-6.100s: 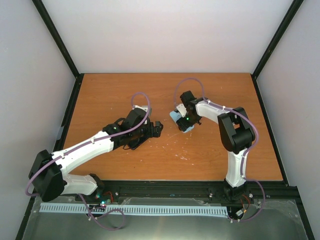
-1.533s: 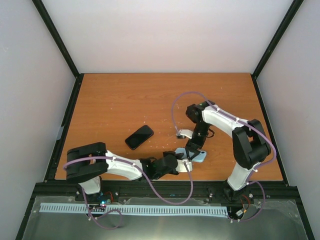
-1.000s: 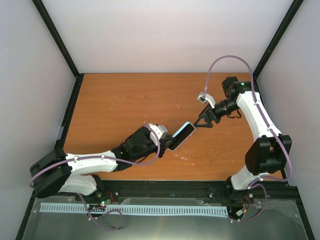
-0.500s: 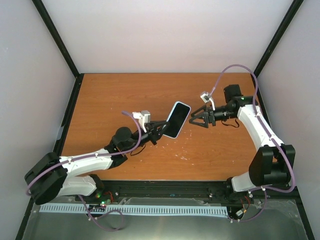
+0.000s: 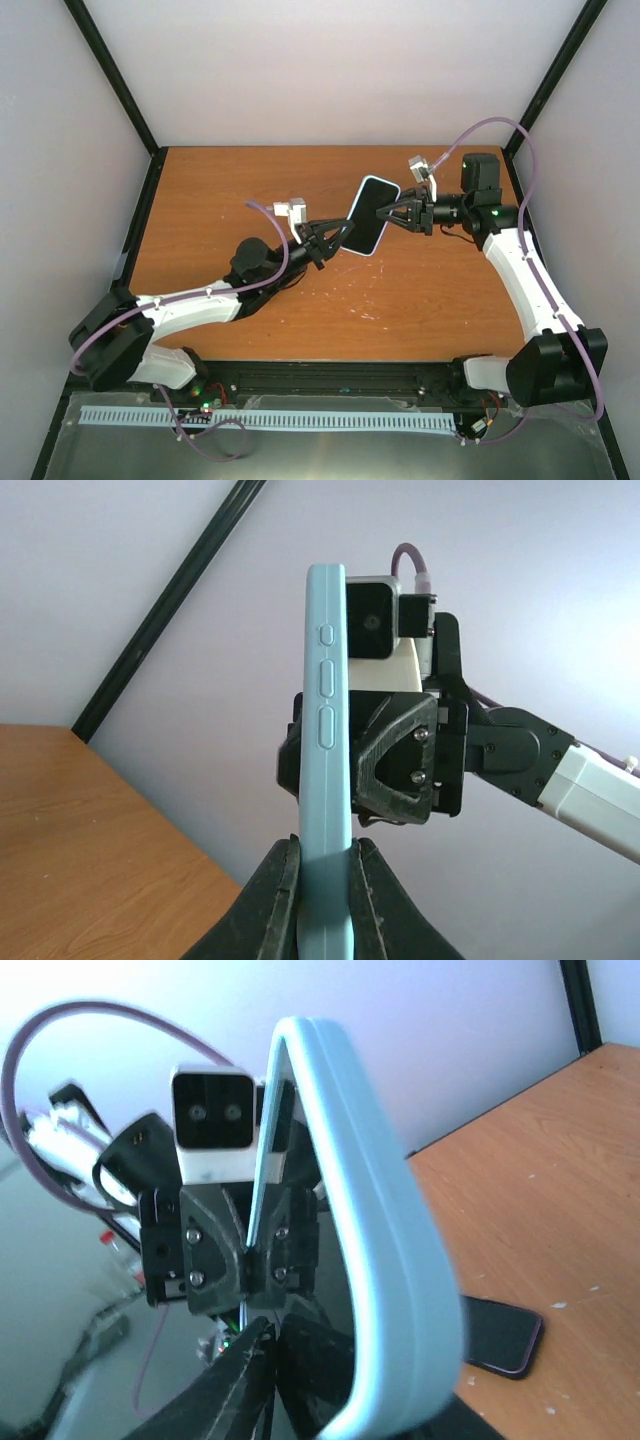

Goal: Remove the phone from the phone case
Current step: Pick up the phone at the center of the board.

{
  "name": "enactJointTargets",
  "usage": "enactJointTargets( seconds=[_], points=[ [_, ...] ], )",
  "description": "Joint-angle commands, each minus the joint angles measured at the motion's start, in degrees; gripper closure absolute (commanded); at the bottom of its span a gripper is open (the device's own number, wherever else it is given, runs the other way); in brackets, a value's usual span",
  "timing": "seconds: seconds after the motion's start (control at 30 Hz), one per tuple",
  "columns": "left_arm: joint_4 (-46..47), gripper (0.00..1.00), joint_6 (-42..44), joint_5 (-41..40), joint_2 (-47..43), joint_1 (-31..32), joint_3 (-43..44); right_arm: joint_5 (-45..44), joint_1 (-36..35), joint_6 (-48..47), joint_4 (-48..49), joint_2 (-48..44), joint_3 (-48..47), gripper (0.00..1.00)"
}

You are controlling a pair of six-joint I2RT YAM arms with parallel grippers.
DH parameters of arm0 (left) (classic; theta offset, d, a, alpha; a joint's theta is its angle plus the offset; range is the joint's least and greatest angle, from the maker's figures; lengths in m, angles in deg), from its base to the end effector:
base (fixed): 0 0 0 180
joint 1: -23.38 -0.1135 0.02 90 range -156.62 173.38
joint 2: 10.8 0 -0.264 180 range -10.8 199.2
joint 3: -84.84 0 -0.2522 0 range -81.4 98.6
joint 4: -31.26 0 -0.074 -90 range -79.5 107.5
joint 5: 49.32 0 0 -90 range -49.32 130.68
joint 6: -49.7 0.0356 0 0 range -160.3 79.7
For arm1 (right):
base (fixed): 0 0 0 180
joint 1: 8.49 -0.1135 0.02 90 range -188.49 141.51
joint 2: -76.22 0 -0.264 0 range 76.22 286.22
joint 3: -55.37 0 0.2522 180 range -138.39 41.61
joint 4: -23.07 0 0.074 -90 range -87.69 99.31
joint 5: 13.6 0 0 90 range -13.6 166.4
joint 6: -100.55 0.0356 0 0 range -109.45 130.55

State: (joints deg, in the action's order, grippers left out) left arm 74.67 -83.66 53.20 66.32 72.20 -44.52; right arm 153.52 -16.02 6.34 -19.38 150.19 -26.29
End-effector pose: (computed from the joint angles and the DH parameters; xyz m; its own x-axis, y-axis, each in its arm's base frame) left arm 0.1858 -0.2241 0.2901 -0.4588 -0.4935 -0.7389 0.7651 0.2034 -0.6109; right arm 0.2575 0.0690 0.3543 -0.5033 -0.0830 -0.8601 -0.8625 0.1102 0.4940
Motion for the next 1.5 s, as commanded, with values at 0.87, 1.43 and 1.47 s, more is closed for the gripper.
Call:
enactJointTargets(
  seconds=[0.87, 1.43, 1.47],
  points=[
    [-36.16, 0.59, 21.37, 32.99, -9.35, -2.94, 6.82, -15.69, -17.65, -37.92, -43.41, 7.3, -8.91, 0.95],
    [-35.47, 0.87, 18.18, 40.01, -11.72, -2.98, 5.95, -15.23, -18.22, -37.24, -45.5, 7.4, -11.34, 0.93],
    [-35.11, 0.88, 18.03, 39.81, -11.85, -2.94, 5.91, -15.13, -18.22, -37.21, -45.57, 7.37, -11.55, 0.92]
  ],
)
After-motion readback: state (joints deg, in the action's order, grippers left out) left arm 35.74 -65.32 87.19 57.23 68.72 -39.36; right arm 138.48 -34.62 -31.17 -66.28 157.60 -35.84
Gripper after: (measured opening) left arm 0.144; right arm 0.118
